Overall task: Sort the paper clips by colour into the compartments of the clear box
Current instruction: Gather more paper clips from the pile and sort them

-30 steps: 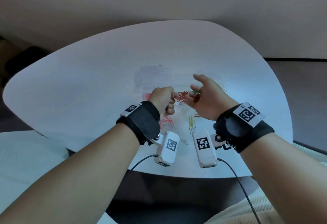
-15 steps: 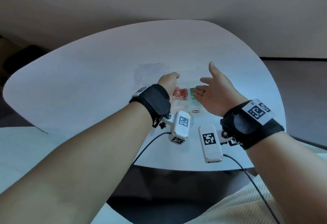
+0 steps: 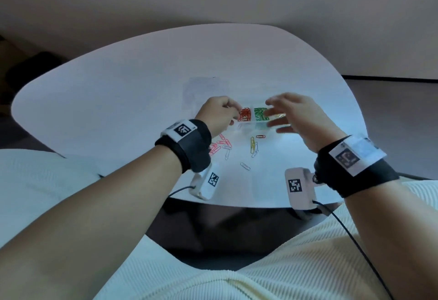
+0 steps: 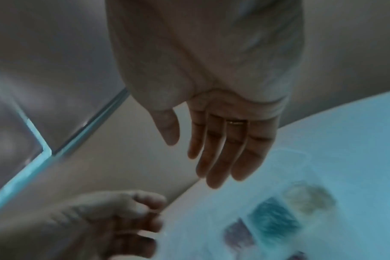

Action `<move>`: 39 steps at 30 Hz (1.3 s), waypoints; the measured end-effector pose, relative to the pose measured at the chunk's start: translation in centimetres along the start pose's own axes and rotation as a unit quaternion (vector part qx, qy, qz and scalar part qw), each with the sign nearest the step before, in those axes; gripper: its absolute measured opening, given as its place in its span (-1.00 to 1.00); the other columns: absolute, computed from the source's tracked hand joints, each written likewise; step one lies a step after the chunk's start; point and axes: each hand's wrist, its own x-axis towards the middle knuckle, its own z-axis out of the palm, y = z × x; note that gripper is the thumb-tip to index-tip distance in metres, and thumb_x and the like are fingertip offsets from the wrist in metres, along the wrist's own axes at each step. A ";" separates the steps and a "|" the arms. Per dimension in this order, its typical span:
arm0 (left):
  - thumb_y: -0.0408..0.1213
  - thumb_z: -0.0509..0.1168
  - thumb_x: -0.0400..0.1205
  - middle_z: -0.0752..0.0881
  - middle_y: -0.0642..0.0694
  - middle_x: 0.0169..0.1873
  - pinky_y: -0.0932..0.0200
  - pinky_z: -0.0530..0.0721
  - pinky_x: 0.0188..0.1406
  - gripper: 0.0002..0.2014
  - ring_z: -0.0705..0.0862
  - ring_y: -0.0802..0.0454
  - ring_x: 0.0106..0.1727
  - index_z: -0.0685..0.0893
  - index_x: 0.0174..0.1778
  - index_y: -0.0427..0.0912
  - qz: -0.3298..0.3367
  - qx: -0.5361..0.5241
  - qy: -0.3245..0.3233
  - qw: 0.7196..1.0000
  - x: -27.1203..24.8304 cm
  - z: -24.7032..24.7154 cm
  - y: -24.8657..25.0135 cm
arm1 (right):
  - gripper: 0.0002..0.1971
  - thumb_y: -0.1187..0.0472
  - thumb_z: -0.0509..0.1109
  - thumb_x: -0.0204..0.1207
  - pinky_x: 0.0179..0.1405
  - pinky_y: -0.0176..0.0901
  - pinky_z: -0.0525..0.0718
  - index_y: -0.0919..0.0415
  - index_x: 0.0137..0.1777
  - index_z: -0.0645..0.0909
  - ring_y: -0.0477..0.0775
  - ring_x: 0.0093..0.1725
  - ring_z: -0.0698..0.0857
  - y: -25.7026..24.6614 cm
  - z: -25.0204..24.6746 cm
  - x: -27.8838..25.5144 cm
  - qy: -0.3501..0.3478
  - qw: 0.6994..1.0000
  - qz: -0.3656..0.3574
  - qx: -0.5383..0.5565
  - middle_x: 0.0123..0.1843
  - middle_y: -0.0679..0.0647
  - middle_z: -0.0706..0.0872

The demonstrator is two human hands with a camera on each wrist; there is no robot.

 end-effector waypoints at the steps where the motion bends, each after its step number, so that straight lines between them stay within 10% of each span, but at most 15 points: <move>1: -0.40 0.22 0.62 0.77 -0.04 -0.18 0.18 0.64 -0.23 -0.80 0.68 0.05 -0.22 0.70 -0.18 -0.04 0.009 0.031 -0.001 0.999 -0.6 -0.3 -0.7 | -0.83 0.07 0.33 0.64 -0.16 -0.05 0.69 0.12 0.07 0.68 0.06 -0.18 0.78 0.8 0.1 -0.2 0.008 0.996 -0.017 -0.085 -0.06 0.04 0.80; 7: -0.31 0.30 0.53 0.75 0.05 -0.18 0.18 0.67 -0.12 -0.84 0.72 0.04 -0.13 0.68 -0.24 0.07 -0.007 0.190 0.013 0.982 -3.2 -1.7 -5.6 | -0.95 0.09 0.47 0.50 -0.01 -0.04 0.76 0.01 -0.15 0.74 0.08 -0.12 0.77 6.9 1.4 0.7 -0.009 0.941 0.023 -0.339 -0.05 0.08 0.83; 19: -0.14 0.36 0.51 0.73 0.06 -0.07 0.17 0.55 -0.16 -0.91 0.67 -0.03 -0.10 0.68 -0.09 0.08 -0.075 0.361 0.046 0.928 -2.7 -3.7 -10.1 | -0.70 0.10 0.38 0.60 0.10 -0.13 0.58 0.14 0.28 0.71 0.16 0.16 0.71 10.1 5.8 4.2 0.069 0.923 -0.071 -0.373 0.16 0.12 0.78; 24: -0.18 0.35 0.53 0.76 0.03 -0.02 0.13 0.65 -0.06 -0.89 0.69 -0.05 -0.02 0.73 -0.07 0.06 -0.051 0.383 0.035 0.922 -2.5 -2.8 -10.7 | -0.82 0.23 0.34 0.55 -0.26 -0.12 0.61 0.16 -0.08 0.79 0.28 -0.19 0.70 10.7 6.1 4.6 0.062 0.903 -0.071 -0.419 -0.15 0.23 0.78; 30: -0.20 0.37 0.52 0.75 0.03 -0.01 0.09 0.67 0.01 -0.85 0.68 -0.04 0.02 0.73 -0.01 0.02 -0.019 0.392 0.010 0.920 -2.3 -2.2 -11.2 | -0.79 0.11 0.41 0.51 -0.07 -0.06 0.72 0.05 0.09 0.79 0.24 -0.08 0.73 10.5 6.5 4.7 0.056 0.901 -0.060 -0.426 0.02 0.21 0.78; 39: -0.38 0.29 0.54 0.76 -0.05 -0.05 0.15 0.65 0.02 -0.80 0.70 -0.08 0.01 0.73 0.02 -0.11 0.004 0.350 0.007 0.937 -2.7 -2.2 -11.3 | -0.89 0.17 0.40 0.41 -0.28 -0.20 0.60 0.10 -0.17 0.77 0.15 -0.23 0.68 10.1 5.8 4.3 0.077 0.932 -0.002 -0.354 -0.25 0.09 0.74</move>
